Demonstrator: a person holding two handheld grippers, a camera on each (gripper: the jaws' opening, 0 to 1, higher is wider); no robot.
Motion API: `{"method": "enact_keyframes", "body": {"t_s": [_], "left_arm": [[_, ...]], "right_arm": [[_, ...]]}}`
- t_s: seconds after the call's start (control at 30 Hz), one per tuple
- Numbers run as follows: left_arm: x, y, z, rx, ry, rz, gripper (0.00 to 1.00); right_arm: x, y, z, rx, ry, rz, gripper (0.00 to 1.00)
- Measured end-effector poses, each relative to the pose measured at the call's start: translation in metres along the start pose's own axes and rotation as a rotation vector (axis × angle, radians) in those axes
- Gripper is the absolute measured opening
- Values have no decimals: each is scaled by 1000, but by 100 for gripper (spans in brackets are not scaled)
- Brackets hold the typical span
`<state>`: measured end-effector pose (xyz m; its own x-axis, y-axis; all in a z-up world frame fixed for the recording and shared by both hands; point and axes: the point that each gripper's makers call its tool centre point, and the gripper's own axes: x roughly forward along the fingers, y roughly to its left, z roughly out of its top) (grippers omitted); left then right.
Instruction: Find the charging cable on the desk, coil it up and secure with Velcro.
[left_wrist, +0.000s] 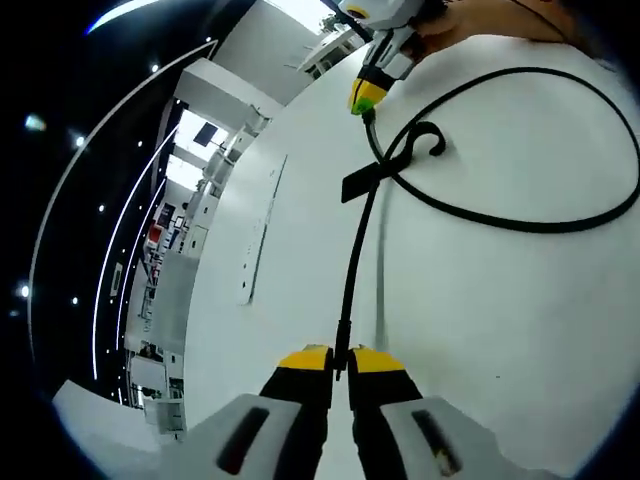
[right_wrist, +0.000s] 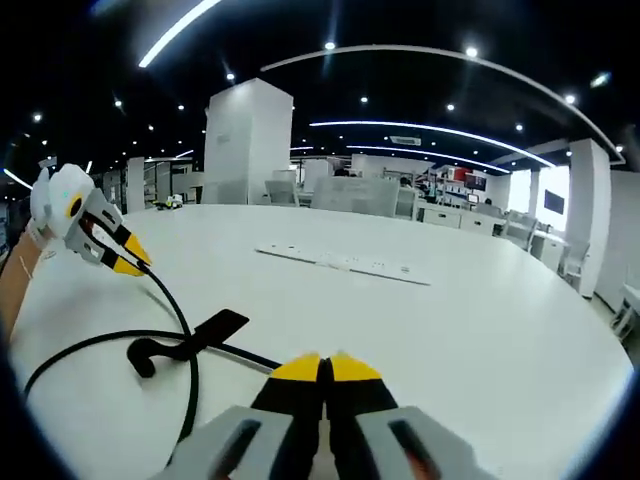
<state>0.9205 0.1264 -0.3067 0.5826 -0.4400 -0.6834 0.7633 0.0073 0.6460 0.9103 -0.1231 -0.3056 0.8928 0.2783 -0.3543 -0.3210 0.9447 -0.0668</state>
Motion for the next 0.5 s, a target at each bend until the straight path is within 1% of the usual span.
{"method": "enact_keyframes", "body": {"t_s": [0.23, 0.3, 0.37, 0.43, 0.5], "left_arm": [[6, -8, 1, 13, 12, -33, 7], [10, -11, 3, 12, 18, -53, 7], [10, -13, 4, 20, 17, -64, 7], [8, -15, 5, 29, 11, -78, 7], [7, -16, 3, 36, 9, -80, 7]], "right_arm": [[-4, -3, -1, 21, -1, 3, 3], [-8, -5, -3, 28, 4, -7, 3], [-10, -10, -4, 17, 19, -44, 3], [-11, -9, -4, 25, 21, -44, 3], [-11, -9, -4, 23, 21, -45, 3]]}}
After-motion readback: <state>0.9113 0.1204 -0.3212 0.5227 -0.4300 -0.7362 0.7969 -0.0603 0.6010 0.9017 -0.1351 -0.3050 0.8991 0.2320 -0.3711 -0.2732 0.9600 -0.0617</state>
